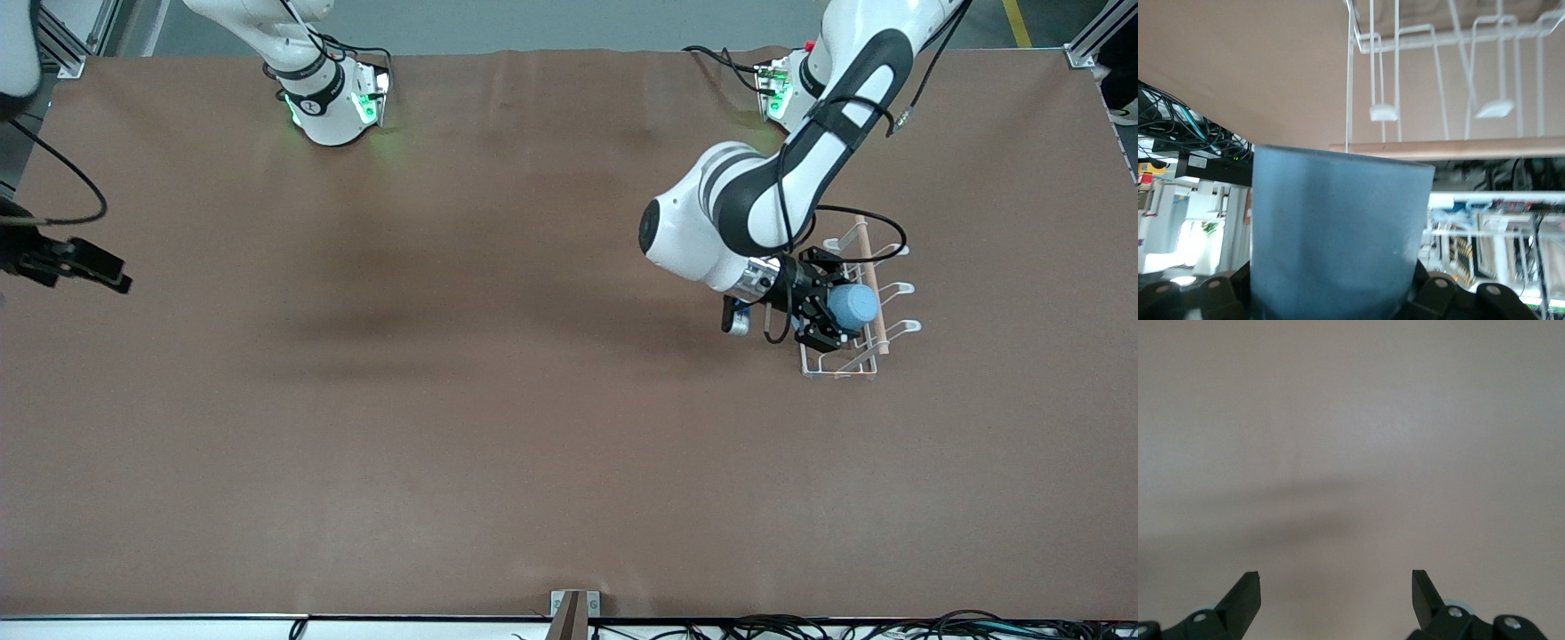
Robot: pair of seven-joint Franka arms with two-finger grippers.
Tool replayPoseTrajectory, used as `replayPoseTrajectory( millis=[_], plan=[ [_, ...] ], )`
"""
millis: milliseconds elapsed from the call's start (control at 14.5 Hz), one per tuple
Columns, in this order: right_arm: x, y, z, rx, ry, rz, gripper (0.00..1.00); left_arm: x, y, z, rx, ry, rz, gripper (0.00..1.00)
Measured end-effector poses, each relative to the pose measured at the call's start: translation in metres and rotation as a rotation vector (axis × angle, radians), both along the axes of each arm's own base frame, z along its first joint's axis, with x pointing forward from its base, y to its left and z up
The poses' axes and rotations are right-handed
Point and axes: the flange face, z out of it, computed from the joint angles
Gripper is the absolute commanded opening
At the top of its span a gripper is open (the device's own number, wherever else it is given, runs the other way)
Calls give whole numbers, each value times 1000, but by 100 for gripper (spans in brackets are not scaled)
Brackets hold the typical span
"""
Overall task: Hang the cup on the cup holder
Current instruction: 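Lower the cup onto a holder hook with the left gripper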
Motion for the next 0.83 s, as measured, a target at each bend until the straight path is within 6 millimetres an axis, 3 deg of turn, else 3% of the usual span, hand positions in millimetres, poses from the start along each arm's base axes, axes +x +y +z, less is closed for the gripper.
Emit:
replayPoseTrajectory(
  millis=[276,483,828],
  plan=[
    [-20,0,47,2,22,-65,100,-2,26,-28,102,26,-30,2],
    [-20,-5,47,3,26,-80,100,-9,39,-48,146,59,-36,5],
    [-21,-16,52,1,14,-98,100,-13,41,-67,152,81,-36,11]
  ],
)
